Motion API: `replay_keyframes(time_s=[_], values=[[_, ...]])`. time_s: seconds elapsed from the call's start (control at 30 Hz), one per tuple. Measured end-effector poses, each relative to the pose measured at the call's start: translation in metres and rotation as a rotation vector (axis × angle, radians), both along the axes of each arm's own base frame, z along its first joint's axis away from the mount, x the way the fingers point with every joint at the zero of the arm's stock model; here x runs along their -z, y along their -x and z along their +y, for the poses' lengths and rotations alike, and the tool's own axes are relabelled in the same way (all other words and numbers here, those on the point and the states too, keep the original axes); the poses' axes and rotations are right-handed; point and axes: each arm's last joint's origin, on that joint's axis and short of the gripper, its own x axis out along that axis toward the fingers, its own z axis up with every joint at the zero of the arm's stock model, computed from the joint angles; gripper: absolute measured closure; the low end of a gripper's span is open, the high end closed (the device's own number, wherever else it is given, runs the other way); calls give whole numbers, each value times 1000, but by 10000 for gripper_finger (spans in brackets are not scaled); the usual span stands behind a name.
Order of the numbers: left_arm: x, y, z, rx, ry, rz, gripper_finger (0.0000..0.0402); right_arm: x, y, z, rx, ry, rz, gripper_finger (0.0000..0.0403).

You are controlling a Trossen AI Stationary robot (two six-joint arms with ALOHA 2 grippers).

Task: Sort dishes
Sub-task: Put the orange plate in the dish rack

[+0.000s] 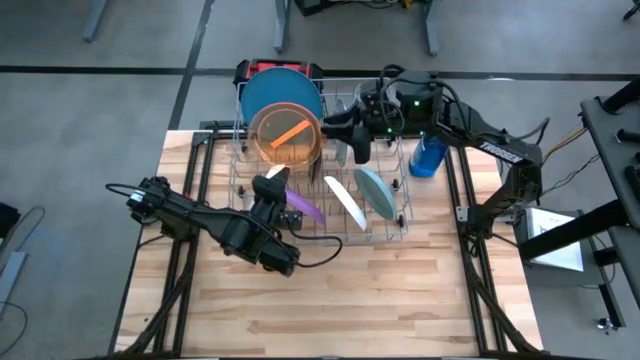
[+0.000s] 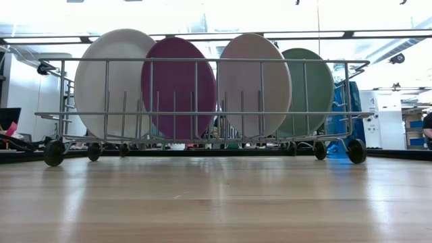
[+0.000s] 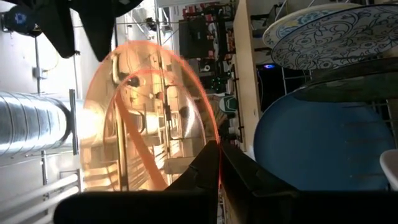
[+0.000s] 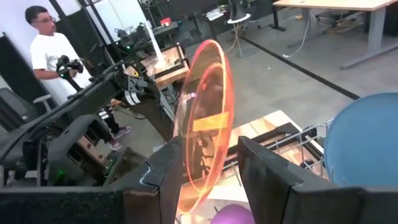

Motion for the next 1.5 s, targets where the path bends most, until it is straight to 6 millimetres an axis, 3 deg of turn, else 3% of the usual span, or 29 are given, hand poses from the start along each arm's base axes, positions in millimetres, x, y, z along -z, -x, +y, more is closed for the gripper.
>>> replay_keyframes(time_s=[0.53,1.17,1.5], values=[[0,0,1,-1,2,6,401,14,-14,-4,22,3,59,244],[1,-1,0,1,35,-10,401,14,-16,-4,15,44,57,371],[1,-1,0,1,38,-19,401,14,-16,-4,15,58,57,394]])
